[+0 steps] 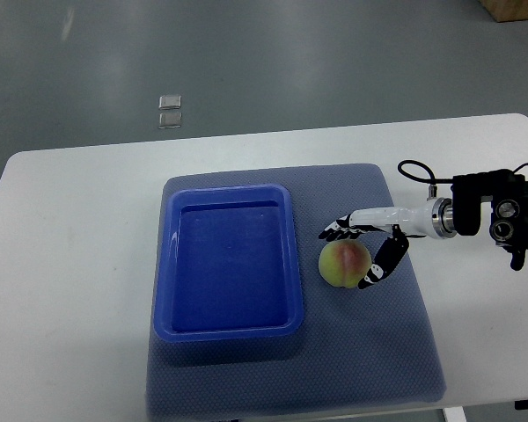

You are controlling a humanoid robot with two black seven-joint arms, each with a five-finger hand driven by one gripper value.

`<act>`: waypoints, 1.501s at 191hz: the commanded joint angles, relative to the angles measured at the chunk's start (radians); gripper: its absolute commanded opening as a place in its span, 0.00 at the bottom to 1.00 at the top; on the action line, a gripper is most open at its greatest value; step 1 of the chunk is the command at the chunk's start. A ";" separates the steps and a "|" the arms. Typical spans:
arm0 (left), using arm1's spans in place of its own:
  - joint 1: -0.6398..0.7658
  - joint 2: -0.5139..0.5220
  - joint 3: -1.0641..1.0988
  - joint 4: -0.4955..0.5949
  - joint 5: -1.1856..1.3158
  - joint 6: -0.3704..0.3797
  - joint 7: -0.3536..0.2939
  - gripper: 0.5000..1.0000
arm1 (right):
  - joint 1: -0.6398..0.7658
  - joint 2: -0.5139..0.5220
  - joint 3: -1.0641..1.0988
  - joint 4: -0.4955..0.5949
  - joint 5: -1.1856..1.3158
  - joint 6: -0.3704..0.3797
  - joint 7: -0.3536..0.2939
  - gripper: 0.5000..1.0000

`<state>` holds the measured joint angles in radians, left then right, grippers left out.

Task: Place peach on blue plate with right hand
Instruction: 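Close the right hand fingers around the peach, then lift the peach with the right hand away from the mat, then lower the held peach into the blue tray and open the right hand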

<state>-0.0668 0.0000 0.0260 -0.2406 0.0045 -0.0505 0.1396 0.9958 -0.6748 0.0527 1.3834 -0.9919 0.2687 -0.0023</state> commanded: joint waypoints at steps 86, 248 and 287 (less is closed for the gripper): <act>0.001 0.000 0.002 -0.002 0.000 0.001 0.000 1.00 | -0.039 0.021 0.007 0.002 -0.047 -0.085 0.018 0.00; -0.001 0.000 0.002 -0.009 0.003 0.000 0.000 1.00 | 0.442 0.027 0.047 -0.032 0.228 0.055 0.004 0.00; -0.001 0.000 0.000 -0.005 0.000 0.000 0.000 1.00 | 0.412 0.336 -0.028 -0.248 0.214 0.012 0.004 0.00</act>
<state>-0.0673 0.0000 0.0275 -0.2496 0.0061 -0.0514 0.1396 1.4324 -0.4846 0.0579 1.2344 -0.7658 0.2954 0.0017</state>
